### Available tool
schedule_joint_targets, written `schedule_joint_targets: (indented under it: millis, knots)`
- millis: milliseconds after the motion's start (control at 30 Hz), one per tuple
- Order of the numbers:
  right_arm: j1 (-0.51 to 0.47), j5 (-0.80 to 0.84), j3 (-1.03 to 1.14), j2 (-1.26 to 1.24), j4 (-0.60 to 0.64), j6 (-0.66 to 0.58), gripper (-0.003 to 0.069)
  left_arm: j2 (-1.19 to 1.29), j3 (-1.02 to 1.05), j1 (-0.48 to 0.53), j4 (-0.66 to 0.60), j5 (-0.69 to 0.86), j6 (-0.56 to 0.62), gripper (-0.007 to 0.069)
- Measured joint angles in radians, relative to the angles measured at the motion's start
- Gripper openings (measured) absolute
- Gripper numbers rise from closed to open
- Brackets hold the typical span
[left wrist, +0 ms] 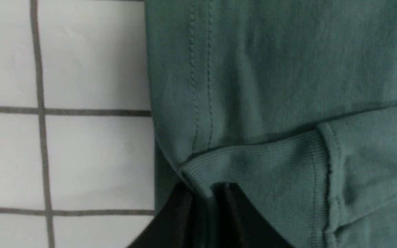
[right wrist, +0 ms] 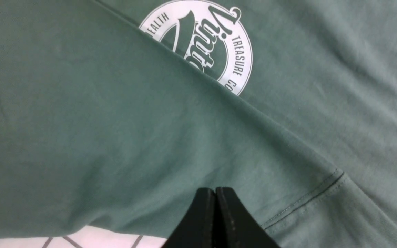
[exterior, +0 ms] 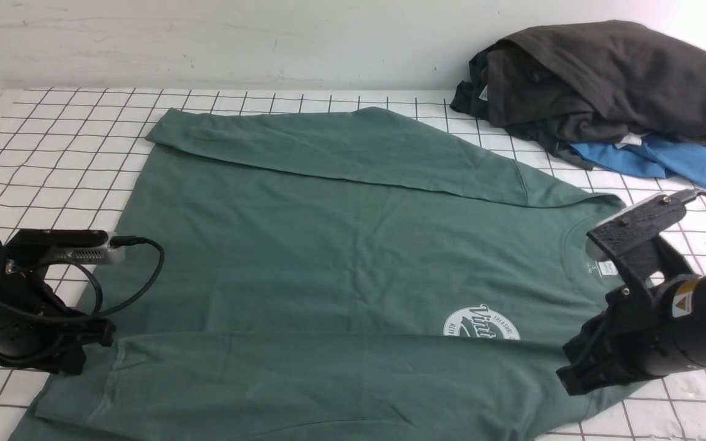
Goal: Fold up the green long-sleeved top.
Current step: Use the left arm to clamp the cuff closest to it
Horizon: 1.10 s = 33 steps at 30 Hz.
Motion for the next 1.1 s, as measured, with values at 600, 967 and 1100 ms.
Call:
schedule_joint_targets:
  millis: [600,967,1100]
  knots:
    - [0.0,0.0,0.0,0.0,0.004,0.0,-0.001,-0.009,-0.109,-0.002,0.02,0.177,-0.011,0.0275]
    - [0.0,-0.003,0.0,0.0,0.015,0.004,-0.001,0.034,-0.11,-0.002,0.019,0.14,-0.012,0.0255]
    - [0.0,-0.003,0.0,0.0,0.018,0.004,-0.001,0.065,-0.11,-0.002,0.019,0.136,0.006,0.0113]
